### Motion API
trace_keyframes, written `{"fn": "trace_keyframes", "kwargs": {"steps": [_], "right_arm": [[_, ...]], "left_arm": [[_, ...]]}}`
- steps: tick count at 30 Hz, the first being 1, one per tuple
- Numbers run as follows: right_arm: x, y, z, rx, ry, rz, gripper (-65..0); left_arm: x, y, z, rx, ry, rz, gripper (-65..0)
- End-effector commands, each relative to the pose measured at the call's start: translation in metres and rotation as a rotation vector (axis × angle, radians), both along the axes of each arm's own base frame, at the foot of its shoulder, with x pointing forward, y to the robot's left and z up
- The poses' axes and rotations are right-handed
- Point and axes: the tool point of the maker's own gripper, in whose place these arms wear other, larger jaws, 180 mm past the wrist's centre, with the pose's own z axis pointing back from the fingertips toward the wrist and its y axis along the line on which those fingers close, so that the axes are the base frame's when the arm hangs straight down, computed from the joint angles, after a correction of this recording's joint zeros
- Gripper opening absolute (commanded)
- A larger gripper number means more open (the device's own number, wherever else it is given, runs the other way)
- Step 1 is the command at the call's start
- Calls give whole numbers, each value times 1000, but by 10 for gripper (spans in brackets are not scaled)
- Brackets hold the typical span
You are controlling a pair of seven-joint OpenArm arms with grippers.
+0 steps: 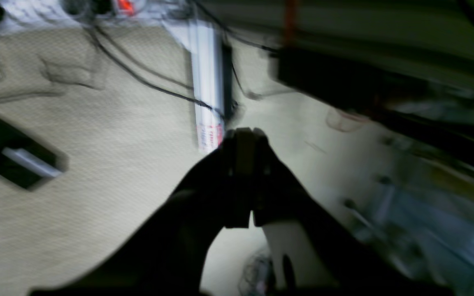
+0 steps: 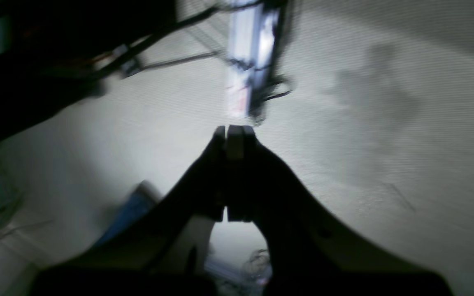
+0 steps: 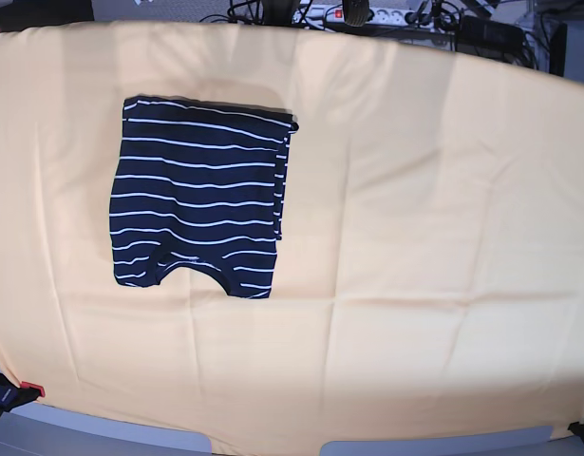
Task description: Fold the T-shirt properly
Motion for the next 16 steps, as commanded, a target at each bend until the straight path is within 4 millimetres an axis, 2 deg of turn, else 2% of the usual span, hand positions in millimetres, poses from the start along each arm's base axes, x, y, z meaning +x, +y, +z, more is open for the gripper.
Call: {"fn": "trace_keyframes", "kwargs": {"steps": [1,3,5,10,13,16], "right_arm": [[-4,-6,-4,-49,-7,16,-650],[5,-9,-16,-134,-48,62,-650],[10,2,-23,-152,-73,107,-650],[13,49,-28,-107,-128,126,-650],[13,76,-29,-83,-137,144,-650],[15,100,-27,-47,-158,150,-650]], "left_arm": [[3,6,-7,56,-20,27,-650],[12,18,-24,184,-51,63,-650],[14,17,-33,229,-55,75,-650],[19,-16,-43,190,-36,114,-650],[14,-39,-46,187,-20,134,-650],[9,-49,-47,201,-5,148,-650]]}}
